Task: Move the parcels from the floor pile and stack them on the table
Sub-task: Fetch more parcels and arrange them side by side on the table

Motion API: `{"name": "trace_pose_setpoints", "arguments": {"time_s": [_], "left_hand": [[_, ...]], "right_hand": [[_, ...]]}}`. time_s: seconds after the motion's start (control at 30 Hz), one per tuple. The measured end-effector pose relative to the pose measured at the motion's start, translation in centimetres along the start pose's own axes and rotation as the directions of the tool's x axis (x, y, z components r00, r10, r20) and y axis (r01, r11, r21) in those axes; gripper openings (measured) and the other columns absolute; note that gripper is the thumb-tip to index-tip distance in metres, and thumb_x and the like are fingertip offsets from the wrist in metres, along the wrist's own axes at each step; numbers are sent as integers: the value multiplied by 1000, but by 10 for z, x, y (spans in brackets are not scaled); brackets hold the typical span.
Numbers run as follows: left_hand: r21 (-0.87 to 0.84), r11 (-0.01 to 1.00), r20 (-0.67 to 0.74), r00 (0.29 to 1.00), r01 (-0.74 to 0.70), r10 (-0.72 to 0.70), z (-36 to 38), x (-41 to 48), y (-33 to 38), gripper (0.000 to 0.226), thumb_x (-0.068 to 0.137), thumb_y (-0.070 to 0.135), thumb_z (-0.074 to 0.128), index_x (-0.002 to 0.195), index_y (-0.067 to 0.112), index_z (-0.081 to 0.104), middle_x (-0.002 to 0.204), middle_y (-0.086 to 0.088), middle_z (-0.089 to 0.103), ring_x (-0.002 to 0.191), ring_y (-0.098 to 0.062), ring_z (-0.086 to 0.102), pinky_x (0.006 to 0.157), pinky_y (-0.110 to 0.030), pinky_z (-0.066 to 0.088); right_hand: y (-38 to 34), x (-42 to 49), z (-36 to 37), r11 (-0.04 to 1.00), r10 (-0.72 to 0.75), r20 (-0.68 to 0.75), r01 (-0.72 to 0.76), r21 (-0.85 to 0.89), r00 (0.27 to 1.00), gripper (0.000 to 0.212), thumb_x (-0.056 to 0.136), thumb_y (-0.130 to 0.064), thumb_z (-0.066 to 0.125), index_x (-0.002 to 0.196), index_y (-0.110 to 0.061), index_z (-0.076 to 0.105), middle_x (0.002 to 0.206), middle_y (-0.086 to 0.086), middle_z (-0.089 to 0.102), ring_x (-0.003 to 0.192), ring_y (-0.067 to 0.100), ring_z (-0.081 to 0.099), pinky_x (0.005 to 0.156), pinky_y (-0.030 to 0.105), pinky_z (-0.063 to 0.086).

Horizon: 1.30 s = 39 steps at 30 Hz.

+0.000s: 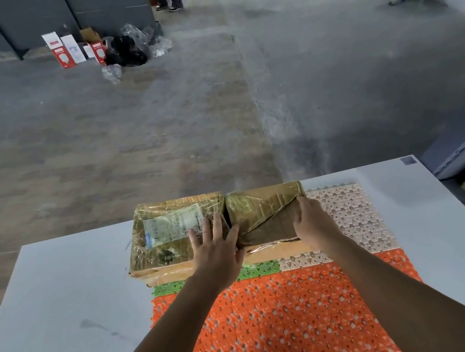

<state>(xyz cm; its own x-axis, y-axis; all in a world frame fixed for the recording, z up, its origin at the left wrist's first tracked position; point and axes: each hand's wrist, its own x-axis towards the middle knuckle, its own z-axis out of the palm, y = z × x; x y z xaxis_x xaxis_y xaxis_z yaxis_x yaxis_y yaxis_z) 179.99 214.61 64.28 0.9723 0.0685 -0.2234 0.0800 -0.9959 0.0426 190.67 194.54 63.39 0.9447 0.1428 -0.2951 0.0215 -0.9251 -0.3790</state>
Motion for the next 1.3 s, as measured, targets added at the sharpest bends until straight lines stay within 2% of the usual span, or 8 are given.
{"name": "trace_pose_setpoints", "arguments": {"time_s": [0.13, 0.23, 0.37, 0.5, 0.7, 0.87, 1.13, 1.3], "left_hand": [[-14, 1000, -4, 1000, -4, 4, 1, 1, 0, 62, 97, 56, 31, 151, 30, 16, 161, -15, -6, 147, -38, -4, 113, -62, -1], [-76, 997, -54, 998, -26, 21, 2, 0, -5, 71, 94, 59, 37, 153, 27, 12, 161, -13, 2, 148, -35, 1, 114, -61, 4], [-215, 973, -71, 995, -80, 66, -5, 1, -24, 86, 86, 61, 53, 152, 21, 15, 160, -8, 15, 146, -29, 15, 118, -51, 15], [-473, 870, -116, 989, -141, 97, -16, -8, -44, 78, 82, 49, 67, 146, 18, 34, 146, -5, 33, 131, -21, 34, 109, -43, 36], [-337, 906, -218, 958, -254, 187, -12, -27, -62, 56, 92, 47, 54, 140, 20, 44, 140, -4, 42, 131, -20, 31, 115, -43, 23], [-355, 888, -259, 943, -293, 208, -13, -42, -68, 44, 96, 36, 51, 135, 16, 49, 133, -5, 45, 130, -20, 35, 111, -38, 28], [-394, 912, -209, 977, -117, 35, -23, -112, -79, 43, 96, 33, 49, 135, 16, 49, 141, -6, 42, 134, -23, 32, 109, -41, 33], [-528, 846, -282, 926, 67, -249, -29, -186, -80, 40, 95, 25, 53, 133, 15, 51, 135, -10, 48, 128, -30, 40, 104, -42, 38]], "right_hand": [[-5, -3, 1, 994, 10, 57, -4, -112, 998, 57, 103, -27, 33, 154, -15, 13, 153, 16, 20, 115, 33, 55, 84, 39, 52], [-11, -9, -1, 965, 37, 21, -30, -260, 999, 55, 103, -28, 33, 154, -17, 13, 158, 17, 10, 135, 35, 36, 101, 46, 45], [-28, -21, -1, 918, -26, -33, 11, -396, 999, 54, 101, -28, 41, 151, -24, 21, 160, 14, 6, 143, 34, 20, 111, 54, 32], [-46, -31, 5, 902, -89, -17, 74, -424, 996, 45, 99, -29, 42, 144, -25, 36, 151, 11, 32, 140, 32, 26, 110, 58, 28], [-77, -56, 21, 917, -143, -31, 120, -381, 989, 45, 101, -29, 39, 146, -25, 36, 152, 8, 31, 140, 29, 28, 112, 50, 29], [-99, -86, 28, 933, -197, -36, 176, -315, 980, 47, 100, -27, 41, 146, -25, 34, 152, 7, 33, 139, 28, 33, 114, 47, 31], [-125, -130, 24, 888, -391, -3, 377, -262, 920, 48, 101, -27, 40, 149, -25, 32, 156, 6, 29, 141, 28, 30, 112, 48, 34], [-151, -179, 34, 825, -563, -2, 562, -60, 826, 43, 102, -23, 41, 144, -15, 41, 145, 9, 44, 121, 26, 51, 93, 38, 47]]}}
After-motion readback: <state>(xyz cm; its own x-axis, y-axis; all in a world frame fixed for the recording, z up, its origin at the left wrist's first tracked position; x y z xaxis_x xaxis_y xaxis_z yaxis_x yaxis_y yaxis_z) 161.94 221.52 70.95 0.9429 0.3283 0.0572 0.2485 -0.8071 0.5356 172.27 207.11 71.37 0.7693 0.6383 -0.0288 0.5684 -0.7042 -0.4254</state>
